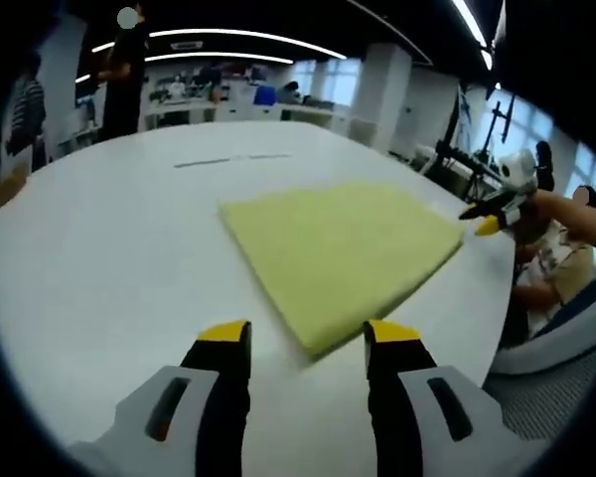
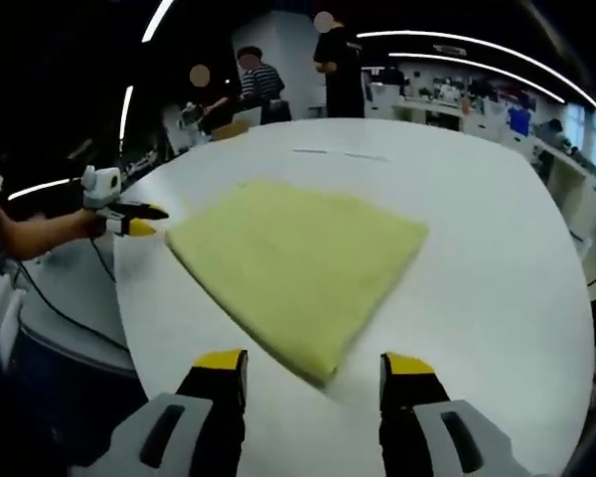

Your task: Fold the garment on the visible template until the final outline fits inside the template.

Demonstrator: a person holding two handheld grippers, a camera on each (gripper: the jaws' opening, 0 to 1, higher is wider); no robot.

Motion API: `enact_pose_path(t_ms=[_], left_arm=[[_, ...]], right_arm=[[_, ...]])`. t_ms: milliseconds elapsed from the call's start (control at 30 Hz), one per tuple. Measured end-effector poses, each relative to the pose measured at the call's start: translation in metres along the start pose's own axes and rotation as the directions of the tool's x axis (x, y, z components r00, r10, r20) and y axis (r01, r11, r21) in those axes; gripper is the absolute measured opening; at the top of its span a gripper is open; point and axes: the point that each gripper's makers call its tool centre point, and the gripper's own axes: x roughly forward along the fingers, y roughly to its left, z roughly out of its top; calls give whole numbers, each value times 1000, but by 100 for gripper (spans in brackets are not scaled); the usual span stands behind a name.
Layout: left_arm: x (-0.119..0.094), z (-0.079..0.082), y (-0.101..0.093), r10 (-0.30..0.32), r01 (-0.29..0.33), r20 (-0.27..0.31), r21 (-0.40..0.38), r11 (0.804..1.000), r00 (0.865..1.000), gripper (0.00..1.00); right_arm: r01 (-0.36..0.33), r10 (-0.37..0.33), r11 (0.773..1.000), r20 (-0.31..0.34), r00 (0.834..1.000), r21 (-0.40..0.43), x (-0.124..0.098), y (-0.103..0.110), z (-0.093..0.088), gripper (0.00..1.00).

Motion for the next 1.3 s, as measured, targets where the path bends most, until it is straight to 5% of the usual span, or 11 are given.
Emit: enact_pose_path(t_ms=[433, 900, 1300], left_arm=[[-20, 19, -20, -30, 27, 54, 64, 998, 998, 70], [-31, 42, -34, -52, 44, 109, 71, 996, 993, 91], [-40, 45, -36, -49, 42, 130, 57, 998, 990, 99]], right_arm=[[-16, 18, 1000, 80, 997, -17, -16, 24, 27, 80], [-35, 41, 999, 187, 981, -35, -34, 52, 54, 98], [-18, 27, 999, 201, 979, -46, -44, 62, 55, 99]])
